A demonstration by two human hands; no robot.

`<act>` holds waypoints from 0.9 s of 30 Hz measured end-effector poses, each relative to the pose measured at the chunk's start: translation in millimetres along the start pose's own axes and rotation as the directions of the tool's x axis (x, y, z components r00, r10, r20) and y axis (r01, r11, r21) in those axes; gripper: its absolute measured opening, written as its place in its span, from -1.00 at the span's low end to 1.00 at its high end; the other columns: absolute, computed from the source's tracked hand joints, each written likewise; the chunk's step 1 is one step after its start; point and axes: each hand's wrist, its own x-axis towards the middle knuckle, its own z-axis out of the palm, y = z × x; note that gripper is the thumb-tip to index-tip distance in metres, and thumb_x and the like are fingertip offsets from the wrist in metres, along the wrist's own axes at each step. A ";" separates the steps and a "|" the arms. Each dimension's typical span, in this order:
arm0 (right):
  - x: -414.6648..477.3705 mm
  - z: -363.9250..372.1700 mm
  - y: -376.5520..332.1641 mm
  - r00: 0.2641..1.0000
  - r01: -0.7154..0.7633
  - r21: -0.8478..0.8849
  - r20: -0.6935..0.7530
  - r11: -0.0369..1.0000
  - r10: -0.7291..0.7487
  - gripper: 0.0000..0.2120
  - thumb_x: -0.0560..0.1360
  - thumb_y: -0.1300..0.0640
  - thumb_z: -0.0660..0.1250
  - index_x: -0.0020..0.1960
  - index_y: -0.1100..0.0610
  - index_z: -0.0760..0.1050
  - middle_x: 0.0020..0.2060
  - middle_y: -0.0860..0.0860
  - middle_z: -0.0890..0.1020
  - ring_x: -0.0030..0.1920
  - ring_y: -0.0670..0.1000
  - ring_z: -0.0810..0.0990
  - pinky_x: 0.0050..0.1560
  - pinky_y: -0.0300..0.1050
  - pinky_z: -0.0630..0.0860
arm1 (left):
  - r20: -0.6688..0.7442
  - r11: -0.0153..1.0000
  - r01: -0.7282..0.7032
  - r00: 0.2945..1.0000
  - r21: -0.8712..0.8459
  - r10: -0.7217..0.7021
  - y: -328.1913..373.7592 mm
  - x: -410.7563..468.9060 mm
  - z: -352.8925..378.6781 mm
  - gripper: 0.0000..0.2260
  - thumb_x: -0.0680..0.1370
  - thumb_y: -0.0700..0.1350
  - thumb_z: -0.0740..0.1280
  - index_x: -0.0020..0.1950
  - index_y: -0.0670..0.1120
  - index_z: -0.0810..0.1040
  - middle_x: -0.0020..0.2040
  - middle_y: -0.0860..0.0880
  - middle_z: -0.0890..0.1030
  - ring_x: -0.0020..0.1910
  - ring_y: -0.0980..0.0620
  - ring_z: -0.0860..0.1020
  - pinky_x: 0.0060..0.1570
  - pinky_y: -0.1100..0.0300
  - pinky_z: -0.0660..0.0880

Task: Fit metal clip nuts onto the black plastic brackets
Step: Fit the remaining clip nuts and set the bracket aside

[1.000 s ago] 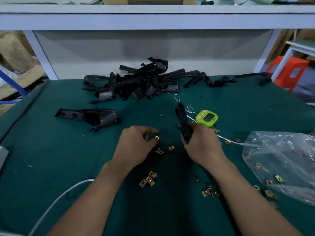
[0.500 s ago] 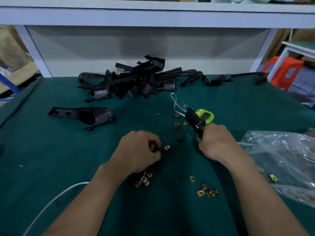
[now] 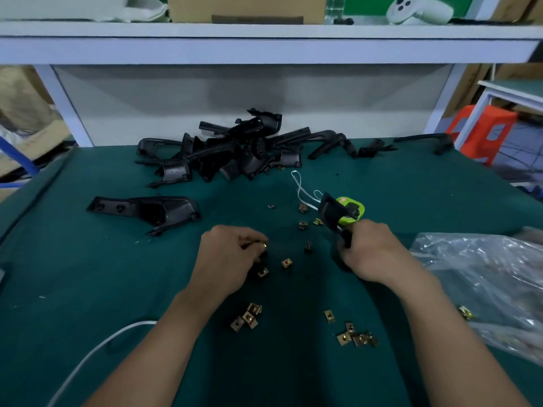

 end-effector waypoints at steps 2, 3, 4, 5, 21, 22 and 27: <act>-2.1 3.1 -4.3 0.998 0.046 0.312 0.023 0.949 -0.056 -0.89 0.54 0.09 0.34 -0.14 0.09 0.53 -0.27 0.09 0.63 -0.33 0.09 0.63 -0.29 -0.11 0.53 | 0.015 1.000 -0.001 1.000 0.016 0.001 2.1 -0.9 -1.1 -0.72 0.44 -0.16 0.55 -0.26 0.26 0.66 -0.33 0.30 0.67 -0.32 0.33 0.64 -0.32 0.49 0.48; -4.6 5.5 -8.9 0.994 0.043 0.511 0.061 0.858 -0.086 -0.91 0.54 0.16 0.34 -0.14 0.12 0.56 -0.31 0.10 0.66 -0.35 0.07 0.65 -0.29 -0.10 0.56 | 0.027 0.999 -0.010 1.000 0.041 0.009 4.1 -2.1 -0.8 -0.75 0.39 -0.09 0.59 -0.27 0.27 0.65 -0.32 0.32 0.66 -0.29 0.36 0.62 -0.28 0.46 0.51; -6.7 7.2 -13.6 0.988 0.026 0.672 0.096 0.740 -0.122 -0.92 0.54 0.24 0.34 -0.13 0.17 0.57 -0.35 0.10 0.65 -0.38 0.04 0.63 -0.32 -0.12 0.56 | 0.028 0.995 -0.031 0.999 0.098 0.029 5.6 -3.4 -0.1 -0.81 0.35 0.01 0.60 -0.27 0.29 0.65 -0.31 0.35 0.65 -0.26 0.40 0.60 -0.23 0.44 0.52; -8.8 8.0 -18.7 0.980 0.007 0.781 0.118 0.625 -0.158 -0.92 0.54 0.30 0.34 -0.13 0.21 0.56 -0.40 0.09 0.63 -0.40 0.02 0.60 -0.35 -0.15 0.53 | 0.013 0.986 -0.059 0.998 0.155 0.058 7.5 -4.9 0.9 -0.85 0.29 0.15 0.57 -0.21 0.33 0.65 -0.28 0.37 0.63 -0.23 0.43 0.57 -0.17 0.44 0.50; -16.6 37.6 -51.2 0.971 -0.171 0.983 0.180 0.071 -0.157 -0.85 0.49 0.45 0.37 -0.10 0.23 0.52 -0.42 0.09 0.55 -0.47 0.02 0.49 -0.48 -0.23 0.41 | -0.117 0.975 -0.190 0.977 -0.114 0.177 11.0 -10.0 10.2 -0.69 0.39 -0.10 0.61 -0.12 0.36 0.70 -0.17 0.25 0.64 -0.20 0.25 0.62 -0.24 0.47 0.45; -16.3 38.1 -51.0 0.972 -0.165 0.984 0.174 0.069 -0.157 -0.85 0.48 0.45 0.38 -0.09 0.24 0.52 -0.42 0.10 0.55 -0.46 0.02 0.50 -0.48 -0.22 0.42 | -0.116 0.975 -0.192 0.977 -0.110 0.179 10.2 -9.6 10.4 -0.70 0.41 -0.10 0.60 -0.12 0.33 0.71 -0.16 0.25 0.65 -0.17 0.25 0.63 -0.21 0.47 0.45; -15.2 40.3 -49.0 0.981 -0.124 0.989 0.134 0.074 -0.142 -0.81 0.44 0.48 0.41 -0.13 0.22 0.53 -0.43 0.08 0.56 -0.48 0.03 0.51 -0.48 -0.21 0.42 | -0.127 0.971 -0.215 0.971 -0.107 0.201 11.7 -10.0 13.2 -0.70 0.40 -0.18 0.59 -0.09 0.25 0.74 -0.17 0.25 0.66 -0.15 0.24 0.64 -0.20 0.50 0.44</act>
